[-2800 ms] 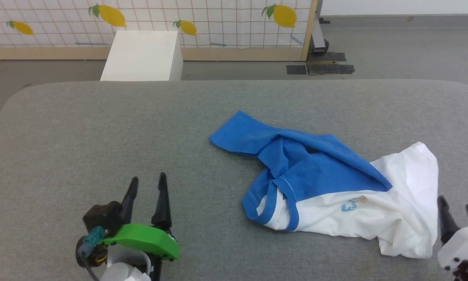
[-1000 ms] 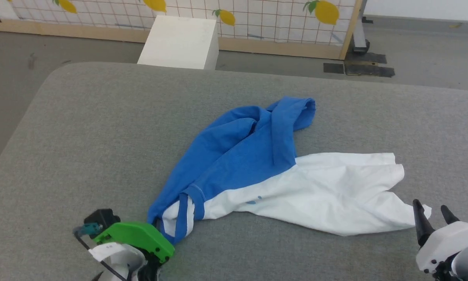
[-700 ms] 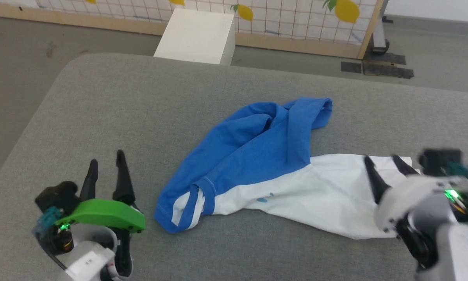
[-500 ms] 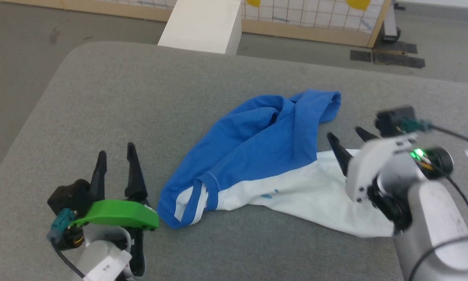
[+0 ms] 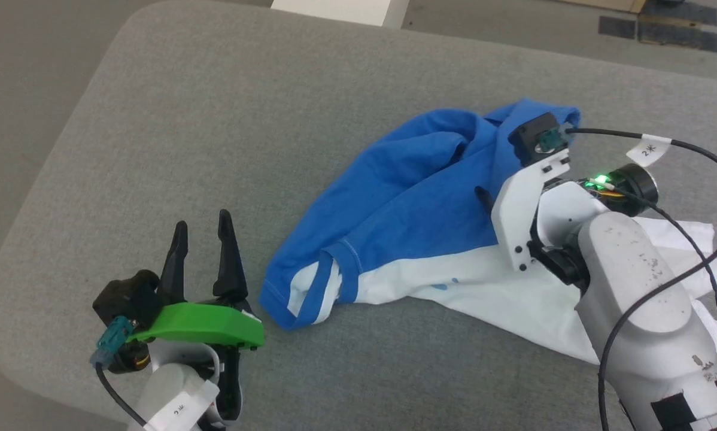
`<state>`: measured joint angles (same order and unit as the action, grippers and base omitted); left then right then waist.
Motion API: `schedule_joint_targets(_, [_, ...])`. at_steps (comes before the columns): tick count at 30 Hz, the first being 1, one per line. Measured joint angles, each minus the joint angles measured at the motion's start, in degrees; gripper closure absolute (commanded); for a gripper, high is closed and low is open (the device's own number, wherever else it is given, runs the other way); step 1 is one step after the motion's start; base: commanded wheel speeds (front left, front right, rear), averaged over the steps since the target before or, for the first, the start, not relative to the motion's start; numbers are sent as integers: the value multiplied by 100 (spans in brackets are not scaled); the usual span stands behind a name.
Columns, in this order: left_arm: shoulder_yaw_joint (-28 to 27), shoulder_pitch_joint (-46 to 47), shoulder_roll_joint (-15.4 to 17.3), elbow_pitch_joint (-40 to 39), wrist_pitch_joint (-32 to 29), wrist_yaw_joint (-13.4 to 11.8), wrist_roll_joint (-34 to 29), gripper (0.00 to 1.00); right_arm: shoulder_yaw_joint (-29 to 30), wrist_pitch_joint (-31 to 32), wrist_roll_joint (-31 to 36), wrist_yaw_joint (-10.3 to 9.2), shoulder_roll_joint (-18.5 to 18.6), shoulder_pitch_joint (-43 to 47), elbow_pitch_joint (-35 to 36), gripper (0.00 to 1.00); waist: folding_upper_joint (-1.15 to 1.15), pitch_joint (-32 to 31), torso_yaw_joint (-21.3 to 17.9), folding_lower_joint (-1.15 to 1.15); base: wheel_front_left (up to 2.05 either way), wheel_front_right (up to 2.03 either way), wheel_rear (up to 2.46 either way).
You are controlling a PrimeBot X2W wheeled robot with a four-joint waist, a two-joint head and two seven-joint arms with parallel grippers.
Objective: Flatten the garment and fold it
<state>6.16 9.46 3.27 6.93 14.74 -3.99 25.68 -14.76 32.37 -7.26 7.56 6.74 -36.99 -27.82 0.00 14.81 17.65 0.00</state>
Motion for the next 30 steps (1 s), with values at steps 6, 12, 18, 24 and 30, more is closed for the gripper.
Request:
schedule_joint_targets(6, [-33,23,-11,101,0,90,3,0,-97,-508,-115,0,2,-161,-222,100,0,92,64,0,0,0,0])
schedule_joint_targets(12, [-56,23,-21,201,0,100,0,0,-189,-1163,-468,0,115,-159,47,100,0,-74,-77,0,0,0,0])
schedule_joint_targets(18, [-93,-3,-23,344,0,181,-109,0,32,-1467,-889,0,503,606,1171,100,0,-437,-306,0,0,0,0])
schedule_joint_targets(24, [-133,-120,-24,500,1,243,-185,0,947,-821,-1001,0,706,2532,2849,100,0,-810,-566,0,0,0,0])
schedule_joint_targets(30, [-170,-201,-26,633,2,269,-202,0,1292,703,-1063,0,516,5000,4009,100,0,-1061,-855,0,0,0,0])
